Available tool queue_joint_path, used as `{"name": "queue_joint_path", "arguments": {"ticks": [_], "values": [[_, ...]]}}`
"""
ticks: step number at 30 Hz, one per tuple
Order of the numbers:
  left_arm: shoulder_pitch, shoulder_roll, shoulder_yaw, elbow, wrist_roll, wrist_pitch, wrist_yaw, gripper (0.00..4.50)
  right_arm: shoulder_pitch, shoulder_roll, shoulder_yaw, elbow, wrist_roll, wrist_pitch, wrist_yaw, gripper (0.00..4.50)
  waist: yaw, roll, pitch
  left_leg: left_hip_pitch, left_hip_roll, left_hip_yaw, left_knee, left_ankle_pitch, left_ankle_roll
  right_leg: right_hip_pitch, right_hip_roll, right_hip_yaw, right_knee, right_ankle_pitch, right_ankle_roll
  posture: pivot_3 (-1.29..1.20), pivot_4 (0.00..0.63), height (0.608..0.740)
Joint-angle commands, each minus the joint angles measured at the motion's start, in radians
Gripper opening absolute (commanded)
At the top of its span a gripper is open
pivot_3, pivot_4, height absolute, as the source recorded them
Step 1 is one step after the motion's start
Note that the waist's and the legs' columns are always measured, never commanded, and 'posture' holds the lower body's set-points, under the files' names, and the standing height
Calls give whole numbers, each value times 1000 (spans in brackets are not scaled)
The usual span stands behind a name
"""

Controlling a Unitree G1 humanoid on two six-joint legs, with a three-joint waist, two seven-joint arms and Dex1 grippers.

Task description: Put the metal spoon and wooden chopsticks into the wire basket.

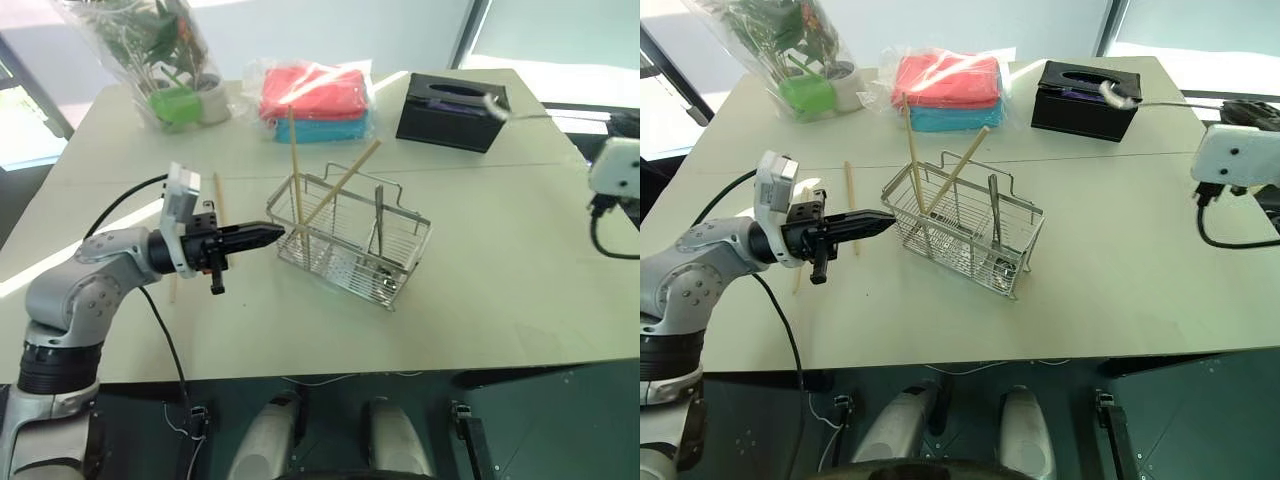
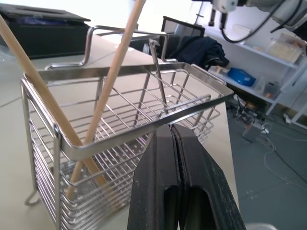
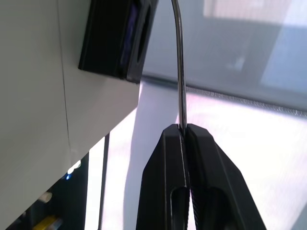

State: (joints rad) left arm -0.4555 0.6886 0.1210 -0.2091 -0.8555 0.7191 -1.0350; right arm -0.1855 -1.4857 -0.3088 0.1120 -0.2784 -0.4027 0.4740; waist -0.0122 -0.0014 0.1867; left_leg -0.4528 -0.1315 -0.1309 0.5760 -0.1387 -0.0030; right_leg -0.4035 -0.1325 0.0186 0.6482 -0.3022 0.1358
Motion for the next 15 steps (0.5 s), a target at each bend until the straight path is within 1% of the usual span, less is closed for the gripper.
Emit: {"name": "queue_joint_path", "arguments": {"ticks": [1,4,7,10,15], "values": [[-29,-5,-2,17,9,-18,-26,0,15,-42,-152,69,18,-266,54,57,-2,0,0,0,0,0,0,0,0,0,0,0,0,0,0,0,150,740],[-43,-10,-6,42,15,-21,-38,0,35,-35,-239,87,69,-442,121,57,-6,0,0,1,0,1,0,0,0,0,0,1,0,0,0,0,150,740],[-66,-22,-12,75,26,-26,-51,0,32,-26,-294,75,109,-505,167,57,-6,0,0,2,1,1,0,1,1,1,0,1,1,0,0,0,150,740],[-92,-38,-26,105,40,-34,-66,0,28,-18,-323,21,157,-518,207,57,-4,0,0,3,1,1,1,0,0,2,0,1,2,0,-1,0,150,740],[-127,-60,-45,144,62,-39,-97,0,50,8,-355,-122,254,-452,304,57,-4,0,0,6,1,0,1,0,0,6,0,1,1,0,-1,0,150,740]]}}
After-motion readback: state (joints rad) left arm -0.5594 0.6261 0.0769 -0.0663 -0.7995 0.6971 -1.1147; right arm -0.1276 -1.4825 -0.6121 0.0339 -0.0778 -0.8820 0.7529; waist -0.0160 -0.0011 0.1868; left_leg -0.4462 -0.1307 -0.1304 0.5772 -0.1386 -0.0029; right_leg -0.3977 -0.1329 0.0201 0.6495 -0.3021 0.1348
